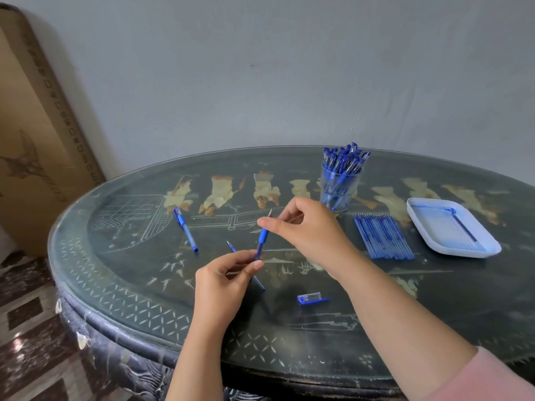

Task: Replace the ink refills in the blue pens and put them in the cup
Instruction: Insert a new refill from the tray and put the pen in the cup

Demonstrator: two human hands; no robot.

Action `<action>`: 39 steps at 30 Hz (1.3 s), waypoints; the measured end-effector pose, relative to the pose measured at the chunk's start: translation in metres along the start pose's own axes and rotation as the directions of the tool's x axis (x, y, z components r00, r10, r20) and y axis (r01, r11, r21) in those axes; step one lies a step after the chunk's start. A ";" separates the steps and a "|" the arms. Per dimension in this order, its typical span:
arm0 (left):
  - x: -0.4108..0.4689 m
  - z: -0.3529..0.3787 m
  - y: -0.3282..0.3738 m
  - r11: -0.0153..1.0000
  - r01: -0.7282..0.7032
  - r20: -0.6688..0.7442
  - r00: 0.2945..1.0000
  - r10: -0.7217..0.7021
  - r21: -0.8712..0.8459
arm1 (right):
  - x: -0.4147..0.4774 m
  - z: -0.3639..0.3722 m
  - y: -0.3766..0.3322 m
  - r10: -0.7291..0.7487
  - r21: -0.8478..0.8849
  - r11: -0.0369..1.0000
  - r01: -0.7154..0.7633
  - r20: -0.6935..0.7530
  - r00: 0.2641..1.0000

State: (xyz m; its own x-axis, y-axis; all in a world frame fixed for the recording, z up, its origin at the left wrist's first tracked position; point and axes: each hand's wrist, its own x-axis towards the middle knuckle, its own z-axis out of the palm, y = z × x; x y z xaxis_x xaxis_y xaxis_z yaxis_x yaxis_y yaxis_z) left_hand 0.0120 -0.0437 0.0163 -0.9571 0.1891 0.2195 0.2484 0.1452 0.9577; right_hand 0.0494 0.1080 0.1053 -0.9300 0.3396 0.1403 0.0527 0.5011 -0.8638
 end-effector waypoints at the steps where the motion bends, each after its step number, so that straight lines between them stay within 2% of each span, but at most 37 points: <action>1: 0.000 0.000 0.000 1.000 0.002 -0.001 1.000 -0.002 -0.004 | 0.001 0.000 0.001 0.007 -0.009 1.000 -0.007 -0.004 1.000; 5: 0.000 0.000 0.000 1.000 0.002 -0.002 1.000 -0.002 -0.009 | 0.000 -0.001 0.001 0.000 0.136 0.990 -0.019 0.138 0.990; 7: 0.000 0.000 0.000 1.000 0.003 -0.002 1.000 -0.003 -0.009 | 0.000 0.001 0.002 -0.032 0.130 0.991 0.022 0.073 0.997; 10: 0.000 0.000 0.000 1.000 0.001 -0.002 1.000 -0.001 -0.004 | -0.002 0.003 0.002 -0.003 0.087 0.996 0.002 0.012 1.000; 14: 0.000 -0.001 0.000 1.000 0.005 0.000 1.000 -0.005 -0.004 | -0.003 0.005 0.002 -0.011 0.187 0.982 -0.021 0.165 0.986; 18: 0.000 0.000 0.000 1.000 0.003 0.008 1.000 -0.003 0.007 | -0.004 0.007 0.002 -0.016 0.084 0.996 0.015 0.014 1.000; 20: 0.000 0.000 0.000 1.000 0.010 0.002 1.000 -0.010 -0.003 | -0.003 0.008 0.003 -0.008 0.089 0.996 0.006 0.022 1.000; 23: 0.001 0.000 -0.001 1.000 0.013 0.005 1.000 -0.013 -0.004 | -0.003 0.008 0.004 -0.026 0.194 0.981 0.004 0.108 0.994; 26: 0.001 -0.001 -0.002 1.000 0.008 0.012 1.000 -0.008 0.011 | -0.005 0.011 0.004 -0.067 0.160 0.985 0.066 0.002 0.998; 28: 0.001 -0.001 -0.001 1.000 0.012 0.016 1.000 -0.013 0.014 | -0.006 0.012 0.004 -0.047 0.135 0.989 0.052 -0.043 0.998; 33: 0.000 -0.001 0.000 1.000 0.020 0.014 1.000 -0.020 -0.006 | -0.004 0.011 0.004 -0.051 0.208 0.977 0.036 0.065 0.997; 39: 0.000 -0.001 0.002 0.998 -0.021 0.014 1.000 0.020 0.055 | -0.004 0.015 0.002 -0.052 0.087 0.994 0.059 -0.087 0.995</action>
State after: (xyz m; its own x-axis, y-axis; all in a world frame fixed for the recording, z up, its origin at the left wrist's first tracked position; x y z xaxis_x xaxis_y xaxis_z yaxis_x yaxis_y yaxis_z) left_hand 0.0124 -0.0448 0.0184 -0.9498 0.2053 0.2361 0.2760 0.1943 0.9413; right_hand 0.0474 0.0956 0.0956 -0.8961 0.3815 0.2267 -0.0345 0.4493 -0.8927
